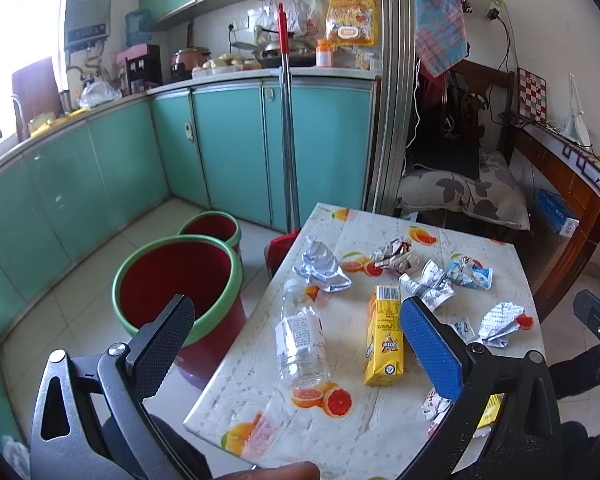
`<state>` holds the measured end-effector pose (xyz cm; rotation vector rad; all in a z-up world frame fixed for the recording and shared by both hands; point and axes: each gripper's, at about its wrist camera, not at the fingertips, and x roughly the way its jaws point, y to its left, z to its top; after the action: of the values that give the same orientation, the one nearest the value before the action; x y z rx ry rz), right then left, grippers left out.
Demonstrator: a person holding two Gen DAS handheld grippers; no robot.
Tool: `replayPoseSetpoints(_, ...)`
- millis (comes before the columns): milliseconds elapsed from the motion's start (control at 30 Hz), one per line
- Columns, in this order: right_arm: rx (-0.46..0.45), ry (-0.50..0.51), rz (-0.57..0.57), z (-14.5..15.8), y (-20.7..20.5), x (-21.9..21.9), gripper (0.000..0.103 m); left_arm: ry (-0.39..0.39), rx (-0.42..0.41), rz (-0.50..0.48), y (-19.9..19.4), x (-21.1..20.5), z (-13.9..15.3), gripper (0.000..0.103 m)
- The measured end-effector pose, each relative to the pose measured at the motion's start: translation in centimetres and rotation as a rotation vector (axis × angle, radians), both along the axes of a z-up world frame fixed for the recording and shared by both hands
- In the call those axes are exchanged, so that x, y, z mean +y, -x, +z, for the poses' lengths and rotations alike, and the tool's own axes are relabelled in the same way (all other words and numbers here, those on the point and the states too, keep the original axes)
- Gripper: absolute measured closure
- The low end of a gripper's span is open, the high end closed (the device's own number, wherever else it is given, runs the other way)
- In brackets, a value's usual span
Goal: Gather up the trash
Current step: 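Grasp the clear water bottle with the left tool while the right tool grasps a crumpled white wrapper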
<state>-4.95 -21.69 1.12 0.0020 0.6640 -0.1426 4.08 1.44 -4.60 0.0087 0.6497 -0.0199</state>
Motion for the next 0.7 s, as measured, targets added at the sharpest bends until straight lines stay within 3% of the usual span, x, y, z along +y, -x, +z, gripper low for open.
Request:
replayPoseSetpoints(333, 0.068, -0.006, -0.026, -3.9, -2.1, -1.6, 0.0, -0.018, 0.204, 0.013, -5.6, 0.1, -7.6, 0.0)
replayPoseSetpoints(700, 0.127, -0.024, -0.115, -6.5, -3.5, -5.9, 0.0, -0.012, 0.363, 0.021, -10.1, -0.6, -12.6, 0.0)
